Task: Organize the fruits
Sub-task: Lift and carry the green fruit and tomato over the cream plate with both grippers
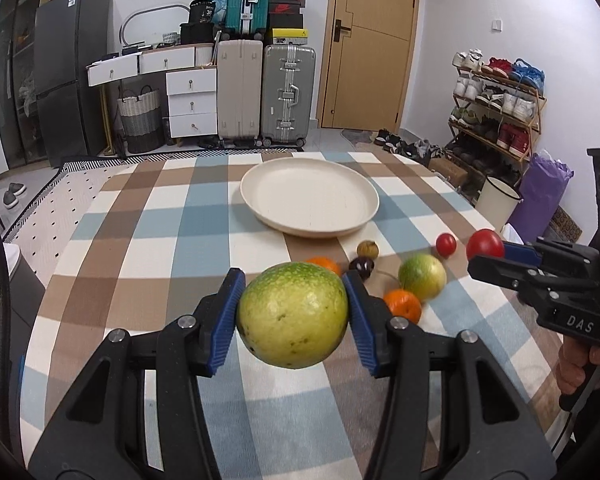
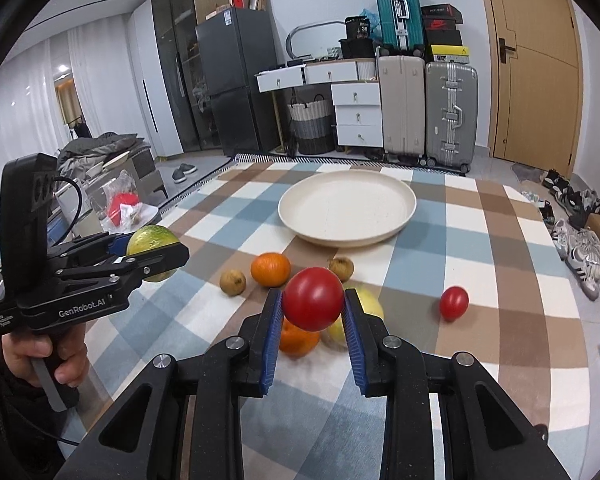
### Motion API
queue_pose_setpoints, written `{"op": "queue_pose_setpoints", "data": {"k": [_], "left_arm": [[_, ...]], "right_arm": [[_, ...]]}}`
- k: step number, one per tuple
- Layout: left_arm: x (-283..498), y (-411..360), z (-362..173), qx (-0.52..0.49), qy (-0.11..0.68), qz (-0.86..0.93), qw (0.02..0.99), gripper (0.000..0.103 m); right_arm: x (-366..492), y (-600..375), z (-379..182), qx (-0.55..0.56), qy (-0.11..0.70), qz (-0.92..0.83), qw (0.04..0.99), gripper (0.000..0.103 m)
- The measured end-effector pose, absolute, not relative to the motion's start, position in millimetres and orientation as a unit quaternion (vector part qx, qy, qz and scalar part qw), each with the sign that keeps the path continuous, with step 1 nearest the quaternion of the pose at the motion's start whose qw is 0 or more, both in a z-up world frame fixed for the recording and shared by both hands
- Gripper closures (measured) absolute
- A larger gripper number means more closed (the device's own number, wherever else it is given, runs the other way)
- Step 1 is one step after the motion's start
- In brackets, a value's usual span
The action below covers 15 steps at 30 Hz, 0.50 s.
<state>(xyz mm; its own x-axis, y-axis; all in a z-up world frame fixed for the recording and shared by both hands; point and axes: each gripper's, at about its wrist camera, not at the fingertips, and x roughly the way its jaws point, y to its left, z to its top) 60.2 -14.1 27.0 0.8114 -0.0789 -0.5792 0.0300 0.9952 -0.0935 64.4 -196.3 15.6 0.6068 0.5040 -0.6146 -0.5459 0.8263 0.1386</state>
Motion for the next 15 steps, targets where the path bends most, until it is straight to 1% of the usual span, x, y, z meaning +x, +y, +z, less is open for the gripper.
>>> {"op": "queue_pose_setpoints", "data": {"k": [8, 15], "left_arm": [[86.2, -19.5, 39.5, -0.032, 0.286, -0.024, 0.957, 0.055], [103.7, -20.9, 40.2, -0.032, 0.280, -0.023, 0.959, 0.055]], "right_arm": [[79.7, -194.9, 24.5, -0.029, 0.316, 0.297, 0.900, 0.073], [92.8, -190.9, 31.2, -0.022, 0.305, 0.301, 0.903, 0.073]]}}
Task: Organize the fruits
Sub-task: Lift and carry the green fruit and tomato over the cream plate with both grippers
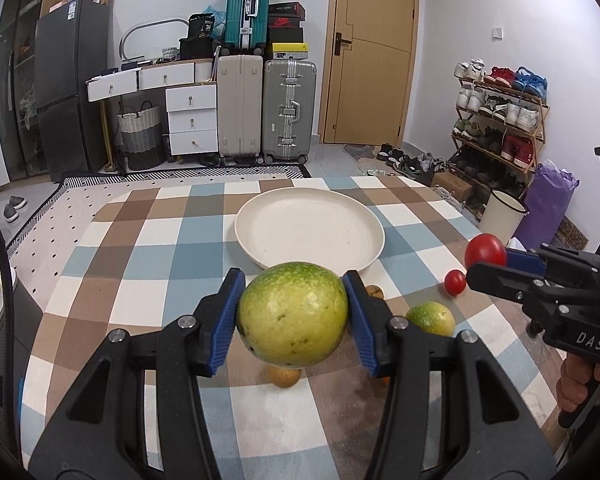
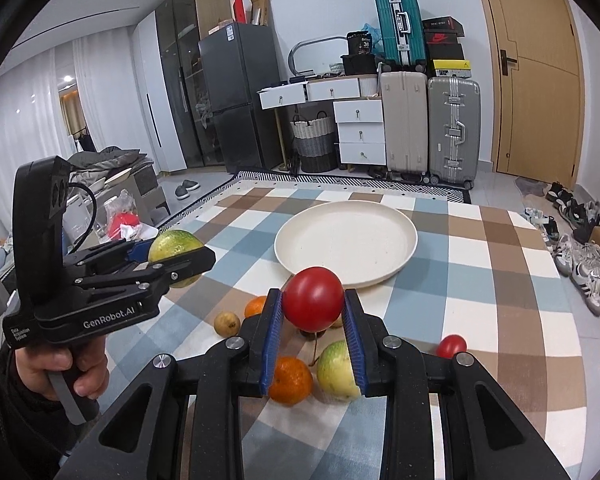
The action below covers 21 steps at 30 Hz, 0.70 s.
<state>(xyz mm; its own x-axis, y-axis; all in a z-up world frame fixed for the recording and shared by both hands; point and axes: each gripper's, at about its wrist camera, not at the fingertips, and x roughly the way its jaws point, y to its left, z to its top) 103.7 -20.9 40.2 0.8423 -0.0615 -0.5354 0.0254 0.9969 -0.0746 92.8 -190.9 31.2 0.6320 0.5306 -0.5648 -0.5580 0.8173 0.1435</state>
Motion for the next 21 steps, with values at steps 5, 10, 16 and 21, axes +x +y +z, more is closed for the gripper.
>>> {"op": "queue_pose_setpoints", "data": {"k": [5, 10, 16, 21], "left_arm": [[113.2, -19.8, 40.3, -0.035, 0.278, -0.021, 0.960, 0.055], [120.0, -20.6, 42.0, -0.036, 0.276, -0.023, 0.960, 0.055], [141.3, -23.8, 41.4, -0.036, 0.277, -0.028, 0.960, 0.055], [155.2, -24.7, 36.1, -0.039, 0.283, -0.031, 0.958, 0.055]], "right_arm": [[103.8, -189.0, 33.8, -0.021, 0.304, 0.302, 0.904, 0.073], [115.9, -187.9, 34.1, -0.016, 0.307, 0.300, 0.903, 0.073], [129.8, -187.7, 29.5, -0.009, 0.317, 0.298, 0.900, 0.073], [145.6, -188.2, 22.7, -0.001, 0.331, 0.292, 0.897, 0.073]]}}
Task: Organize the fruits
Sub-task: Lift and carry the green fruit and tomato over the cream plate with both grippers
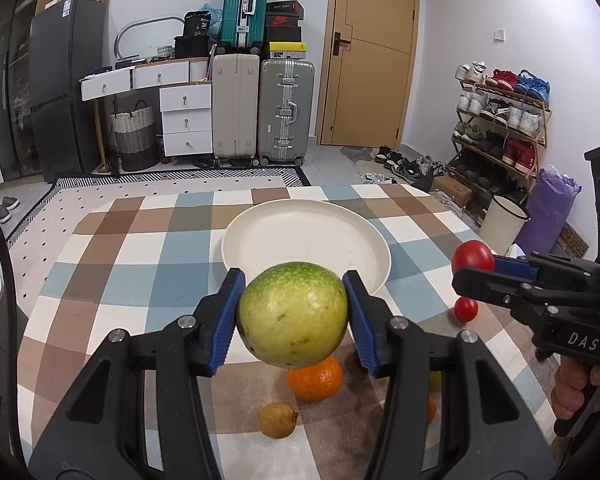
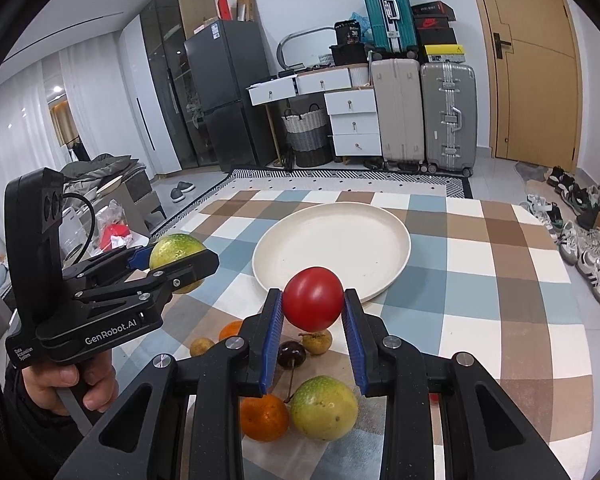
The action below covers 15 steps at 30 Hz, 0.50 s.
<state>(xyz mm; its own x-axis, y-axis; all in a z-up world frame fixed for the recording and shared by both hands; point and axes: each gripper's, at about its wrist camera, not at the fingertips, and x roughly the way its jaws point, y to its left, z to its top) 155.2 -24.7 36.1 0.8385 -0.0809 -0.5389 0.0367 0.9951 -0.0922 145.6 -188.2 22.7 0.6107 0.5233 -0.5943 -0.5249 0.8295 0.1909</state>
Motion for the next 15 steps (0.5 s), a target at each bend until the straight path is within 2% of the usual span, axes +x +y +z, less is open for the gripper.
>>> {"op": "queue_pose_setpoints", "data": {"k": [15], "left_arm": [[205.5, -21.2, 11.2, -0.041, 0.301, -0.042, 0.952, 0.055]], "right_arm": [[191.8, -170.9, -5.6, 0.008, 0.378, 0.279, 0.882, 0.073]]}}
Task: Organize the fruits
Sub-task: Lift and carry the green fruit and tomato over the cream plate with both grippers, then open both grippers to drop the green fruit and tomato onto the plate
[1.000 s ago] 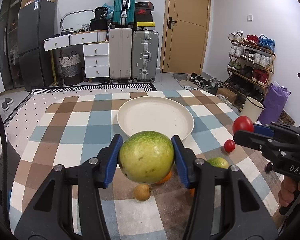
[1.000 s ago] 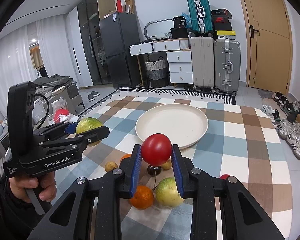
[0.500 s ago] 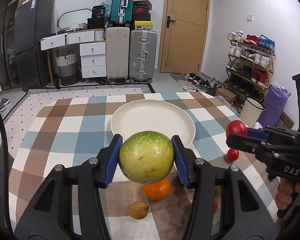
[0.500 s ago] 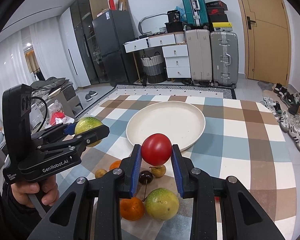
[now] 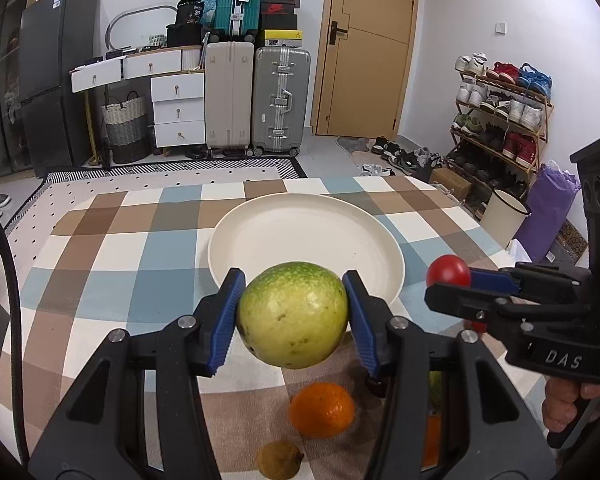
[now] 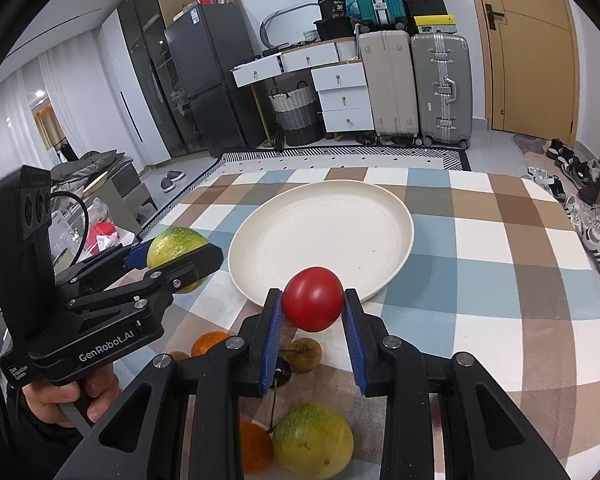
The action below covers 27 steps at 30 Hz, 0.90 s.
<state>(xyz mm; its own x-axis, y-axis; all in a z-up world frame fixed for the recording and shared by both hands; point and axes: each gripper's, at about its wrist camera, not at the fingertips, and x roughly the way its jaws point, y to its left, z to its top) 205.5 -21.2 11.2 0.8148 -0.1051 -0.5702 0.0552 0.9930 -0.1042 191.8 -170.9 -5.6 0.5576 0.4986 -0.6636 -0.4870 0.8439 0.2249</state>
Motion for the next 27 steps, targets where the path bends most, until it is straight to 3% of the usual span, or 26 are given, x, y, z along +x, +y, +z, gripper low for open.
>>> {"op": "queue_pose_setpoints", "data": {"k": [22, 25, 27], "left_arm": [[253.1, -23.7, -15.9, -0.030, 0.335, -0.043, 0.941, 0.055], [246.5, -20.8, -9.5, -0.037, 0.322, -0.046, 0.945, 0.054], [242.3, -18.8, -4.0, -0.035, 0.315, -0.046, 0.947, 0.048]], "right_arm": [[246.1, -154.1, -33.3, 0.011, 0.422, 0.256, 0.870, 0.073], [245.3, -156.5, -31.7, 0.005, 0.415, 0.251, 0.875, 0.068], [242.1, -160.4, -29.1, 0.006, 0.410, 0.250, 0.877, 0.063]]}}
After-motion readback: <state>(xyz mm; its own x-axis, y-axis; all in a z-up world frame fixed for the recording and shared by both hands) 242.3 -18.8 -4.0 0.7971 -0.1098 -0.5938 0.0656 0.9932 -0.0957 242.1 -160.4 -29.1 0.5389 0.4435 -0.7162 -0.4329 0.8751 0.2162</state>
